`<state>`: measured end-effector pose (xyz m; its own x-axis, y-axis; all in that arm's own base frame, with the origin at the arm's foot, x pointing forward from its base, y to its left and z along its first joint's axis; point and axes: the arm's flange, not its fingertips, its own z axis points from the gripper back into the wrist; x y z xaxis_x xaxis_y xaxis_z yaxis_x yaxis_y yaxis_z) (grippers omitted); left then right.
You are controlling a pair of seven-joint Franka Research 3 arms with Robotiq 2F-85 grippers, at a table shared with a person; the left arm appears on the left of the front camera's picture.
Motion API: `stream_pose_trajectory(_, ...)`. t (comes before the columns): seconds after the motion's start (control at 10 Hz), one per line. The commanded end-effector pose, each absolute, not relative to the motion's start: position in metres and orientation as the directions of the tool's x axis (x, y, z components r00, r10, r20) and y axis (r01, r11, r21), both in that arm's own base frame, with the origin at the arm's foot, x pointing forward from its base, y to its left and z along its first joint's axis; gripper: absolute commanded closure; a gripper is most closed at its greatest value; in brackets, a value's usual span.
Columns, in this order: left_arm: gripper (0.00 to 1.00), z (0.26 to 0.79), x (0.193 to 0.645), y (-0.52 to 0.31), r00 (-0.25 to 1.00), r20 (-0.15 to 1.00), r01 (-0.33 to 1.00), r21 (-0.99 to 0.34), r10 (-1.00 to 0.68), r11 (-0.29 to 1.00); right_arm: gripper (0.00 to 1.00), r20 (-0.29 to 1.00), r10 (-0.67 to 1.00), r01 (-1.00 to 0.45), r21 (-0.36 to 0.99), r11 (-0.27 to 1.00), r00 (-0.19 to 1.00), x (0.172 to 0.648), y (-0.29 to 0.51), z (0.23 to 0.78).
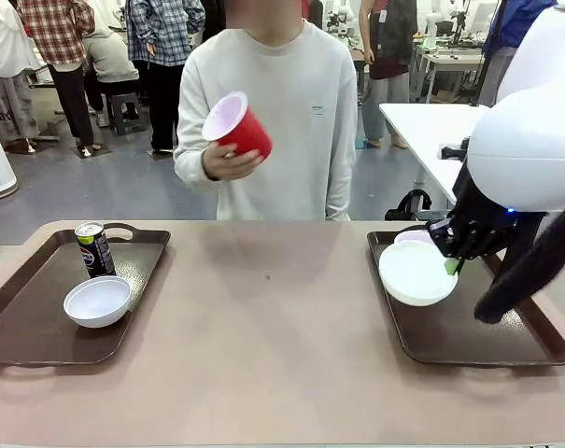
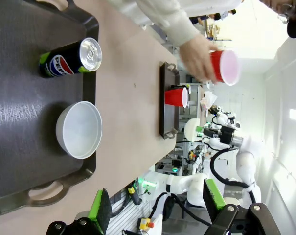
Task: Prepare tableware on both trays.
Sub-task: Pick up a Picnic Bowl from the table and place it on a Handle tray.
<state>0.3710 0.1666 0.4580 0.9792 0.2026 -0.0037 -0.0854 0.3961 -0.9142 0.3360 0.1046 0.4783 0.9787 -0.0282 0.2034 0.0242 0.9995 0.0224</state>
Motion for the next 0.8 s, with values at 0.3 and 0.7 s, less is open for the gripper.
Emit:
stream_pose_trajectory(0.3,0.00,0.460,0.370,0.168,0.980,0.001,-0.078,-0.917,0.200,0.391,0.97,0.154,-0.086,0.083,0.028,0.996,0.984,0.363,0.069,0.449)
stream_pose_trajectory(0.7,0.00,0.460,0.370,0.168,0.980,0.001,-0.078,-0.917,0.200,0.391,0.97,0.052,-0.035,0.036,-0.012,0.999,0.998,0.385,0.049,0.422)
